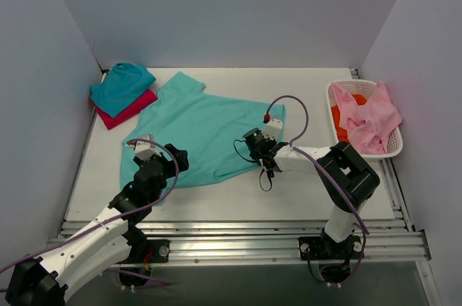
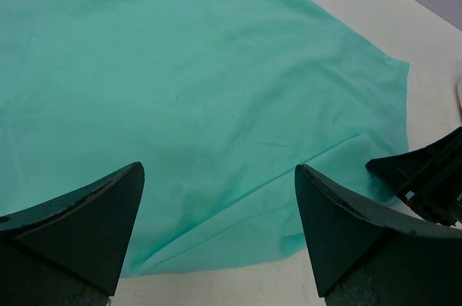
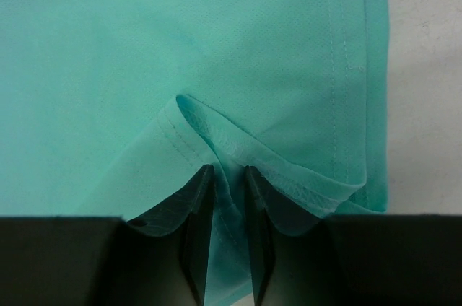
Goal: Fold and stack the t-shirts
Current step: Flatten the tshirt out
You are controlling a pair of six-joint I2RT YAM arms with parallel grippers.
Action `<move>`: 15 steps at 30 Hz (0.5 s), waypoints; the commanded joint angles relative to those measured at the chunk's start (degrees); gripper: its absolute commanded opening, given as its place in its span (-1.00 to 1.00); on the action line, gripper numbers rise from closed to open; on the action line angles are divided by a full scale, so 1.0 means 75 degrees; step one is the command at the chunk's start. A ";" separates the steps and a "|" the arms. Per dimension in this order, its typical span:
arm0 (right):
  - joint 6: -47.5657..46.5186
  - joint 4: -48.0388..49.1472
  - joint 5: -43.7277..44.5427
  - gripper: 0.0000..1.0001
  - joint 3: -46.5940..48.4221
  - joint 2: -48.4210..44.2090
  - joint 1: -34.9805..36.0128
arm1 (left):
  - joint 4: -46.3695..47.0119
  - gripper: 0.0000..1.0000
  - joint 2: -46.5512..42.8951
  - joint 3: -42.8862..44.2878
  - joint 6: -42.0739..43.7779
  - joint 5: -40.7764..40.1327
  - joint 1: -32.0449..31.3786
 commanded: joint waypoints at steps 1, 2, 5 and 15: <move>-0.0004 -0.0014 0.0003 -0.69 0.0016 0.0040 0.0042 | 0.0423 0.88 0.0028 0.0033 0.0155 -0.0110 0.0046; -0.0004 -0.0014 0.0026 -0.73 0.0016 0.0028 0.0053 | 0.0423 0.88 0.0028 0.0033 0.0155 -0.0110 0.0046; -0.0016 -0.0072 0.0108 -0.78 0.0051 0.0005 0.0065 | 0.0435 0.88 0.0040 0.0033 0.0155 -0.0110 0.0046; 0.0031 -0.0505 0.0459 -0.88 0.0180 -0.0182 0.0229 | 0.0435 0.88 0.0028 0.0033 0.0155 -0.0075 0.0034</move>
